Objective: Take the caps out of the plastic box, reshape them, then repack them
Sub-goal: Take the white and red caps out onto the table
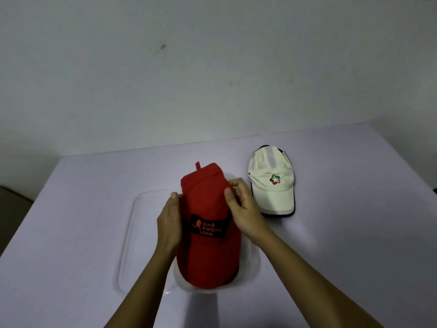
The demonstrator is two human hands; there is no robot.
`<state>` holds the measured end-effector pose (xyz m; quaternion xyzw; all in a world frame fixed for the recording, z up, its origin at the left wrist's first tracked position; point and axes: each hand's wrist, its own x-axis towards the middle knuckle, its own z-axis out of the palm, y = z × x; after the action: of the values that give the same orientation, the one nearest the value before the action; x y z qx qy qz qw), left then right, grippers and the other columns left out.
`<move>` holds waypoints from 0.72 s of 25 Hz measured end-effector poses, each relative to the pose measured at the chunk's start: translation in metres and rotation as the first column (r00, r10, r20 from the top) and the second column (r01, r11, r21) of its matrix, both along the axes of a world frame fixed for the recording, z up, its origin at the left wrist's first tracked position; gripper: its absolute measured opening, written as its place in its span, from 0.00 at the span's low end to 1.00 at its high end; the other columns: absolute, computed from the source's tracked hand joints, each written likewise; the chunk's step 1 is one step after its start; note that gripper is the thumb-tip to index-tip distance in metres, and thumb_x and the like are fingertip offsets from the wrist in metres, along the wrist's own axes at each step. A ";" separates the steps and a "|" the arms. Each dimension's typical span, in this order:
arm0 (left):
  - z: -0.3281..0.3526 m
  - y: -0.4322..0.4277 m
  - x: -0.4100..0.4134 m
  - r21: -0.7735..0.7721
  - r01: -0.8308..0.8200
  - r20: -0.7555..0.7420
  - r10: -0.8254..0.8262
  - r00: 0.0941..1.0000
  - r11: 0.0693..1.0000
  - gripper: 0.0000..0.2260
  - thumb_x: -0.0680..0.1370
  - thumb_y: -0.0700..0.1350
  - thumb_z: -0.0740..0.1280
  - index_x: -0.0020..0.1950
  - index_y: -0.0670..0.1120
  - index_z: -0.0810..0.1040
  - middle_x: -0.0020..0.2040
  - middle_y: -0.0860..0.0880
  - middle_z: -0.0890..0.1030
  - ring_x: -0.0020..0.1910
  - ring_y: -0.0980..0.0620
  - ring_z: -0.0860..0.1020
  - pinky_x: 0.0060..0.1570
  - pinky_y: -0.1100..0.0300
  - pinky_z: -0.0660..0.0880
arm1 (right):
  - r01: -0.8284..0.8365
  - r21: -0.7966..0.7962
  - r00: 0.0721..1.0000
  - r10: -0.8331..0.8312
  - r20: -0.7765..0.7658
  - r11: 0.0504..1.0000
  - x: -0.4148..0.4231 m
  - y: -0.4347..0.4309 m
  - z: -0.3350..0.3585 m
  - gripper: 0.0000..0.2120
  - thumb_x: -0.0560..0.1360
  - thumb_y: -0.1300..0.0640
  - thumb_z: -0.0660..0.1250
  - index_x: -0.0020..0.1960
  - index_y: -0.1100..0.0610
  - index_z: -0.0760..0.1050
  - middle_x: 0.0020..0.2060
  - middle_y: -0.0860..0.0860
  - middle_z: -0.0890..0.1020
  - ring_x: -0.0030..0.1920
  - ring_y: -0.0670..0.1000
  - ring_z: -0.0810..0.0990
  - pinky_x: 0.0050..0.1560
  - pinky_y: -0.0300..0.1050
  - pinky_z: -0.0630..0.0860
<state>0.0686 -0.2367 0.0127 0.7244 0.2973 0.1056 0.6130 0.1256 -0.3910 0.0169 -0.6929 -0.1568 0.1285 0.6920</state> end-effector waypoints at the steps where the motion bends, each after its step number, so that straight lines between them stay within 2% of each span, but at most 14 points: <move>1: 0.013 -0.009 0.001 -0.056 0.091 0.073 -0.087 0.994 0.994 0.21 0.77 0.63 0.53 0.55 0.53 0.79 0.57 0.50 0.81 0.58 0.51 0.77 0.60 0.52 0.72 | 0.087 0.058 0.996 -0.088 0.014 0.994 0.002 -0.010 0.014 0.04 0.79 0.53 0.59 0.47 0.46 0.70 0.42 0.46 0.77 0.43 0.41 0.75 0.47 0.37 0.72; 3: 0.027 -0.037 0.006 -0.028 0.267 0.158 -0.259 0.953 0.963 0.21 0.74 0.63 0.59 0.58 0.52 0.78 0.58 0.50 0.80 0.58 0.53 0.78 0.59 0.53 0.74 | 0.264 0.112 0.960 -0.272 0.067 0.958 0.006 -0.041 0.038 0.02 0.78 0.51 0.62 0.48 0.44 0.71 0.45 0.48 0.79 0.47 0.44 0.78 0.49 0.37 0.75; 5: 0.027 -0.076 0.015 0.000 0.362 0.160 -0.357 0.920 0.932 0.15 0.77 0.57 0.61 0.55 0.48 0.76 0.53 0.49 0.81 0.50 0.54 0.80 0.51 0.56 0.76 | 0.411 0.082 0.898 -0.418 0.135 0.908 0.011 -0.086 0.044 0.03 0.76 0.52 0.64 0.48 0.43 0.73 0.47 0.46 0.80 0.49 0.42 0.79 0.49 0.33 0.75; 7: 0.014 -0.120 0.025 0.001 0.429 0.123 -0.426 0.896 0.903 0.11 0.80 0.52 0.59 0.51 0.45 0.73 0.43 0.48 0.78 0.40 0.54 0.76 0.42 0.56 0.73 | 0.515 -0.019 0.845 -0.504 0.177 0.857 0.015 -0.132 0.034 0.03 0.76 0.52 0.66 0.48 0.43 0.74 0.46 0.43 0.80 0.48 0.37 0.78 0.48 0.29 0.74; 9: -0.008 -0.169 0.038 -0.006 0.524 -0.011 -0.524 0.852 0.852 0.11 0.81 0.51 0.57 0.50 0.44 0.70 0.41 0.49 0.75 0.39 0.54 0.73 0.40 0.59 0.71 | 0.589 -0.157 0.807 -0.565 0.173 0.793 0.019 -0.183 0.008 0.03 0.76 0.51 0.66 0.49 0.47 0.76 0.47 0.45 0.80 0.48 0.37 0.78 0.48 0.29 0.74; 11: -0.035 -0.213 0.050 -0.046 0.575 -0.153 -0.575 0.804 0.817 0.10 0.81 0.51 0.56 0.49 0.44 0.68 0.41 0.50 0.74 0.39 0.54 0.71 0.38 0.61 0.68 | 0.629 -0.297 0.775 -0.610 0.164 0.719 0.026 -0.229 -0.022 0.07 0.76 0.51 0.66 0.52 0.51 0.77 0.49 0.48 0.80 0.49 0.41 0.77 0.51 0.36 0.74; 13: -0.056 -0.249 0.063 -0.059 0.575 -0.209 -0.574 0.792 0.816 0.09 0.82 0.49 0.55 0.48 0.44 0.66 0.43 0.47 0.74 0.40 0.52 0.71 0.37 0.60 0.67 | 0.632 -0.398 0.761 -0.629 0.157 0.665 0.036 -0.264 -0.048 0.09 0.76 0.51 0.66 0.53 0.54 0.77 0.49 0.48 0.78 0.50 0.45 0.76 0.54 0.42 0.73; 18: -0.089 -0.300 0.093 0.083 0.533 -0.284 -0.493 0.822 0.842 0.07 0.82 0.45 0.54 0.48 0.42 0.65 0.47 0.42 0.75 0.43 0.48 0.72 0.41 0.59 0.65 | 0.551 -0.537 0.817 -0.545 0.191 0.638 0.076 -0.308 -0.090 0.11 0.77 0.53 0.65 0.55 0.58 0.77 0.51 0.54 0.79 0.52 0.48 0.74 0.53 0.41 0.69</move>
<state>0.1617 -0.5370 -0.0765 0.8315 0.1564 -0.1328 0.5163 0.2011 -0.6987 -0.0732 -0.8819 0.1023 -0.0504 0.4574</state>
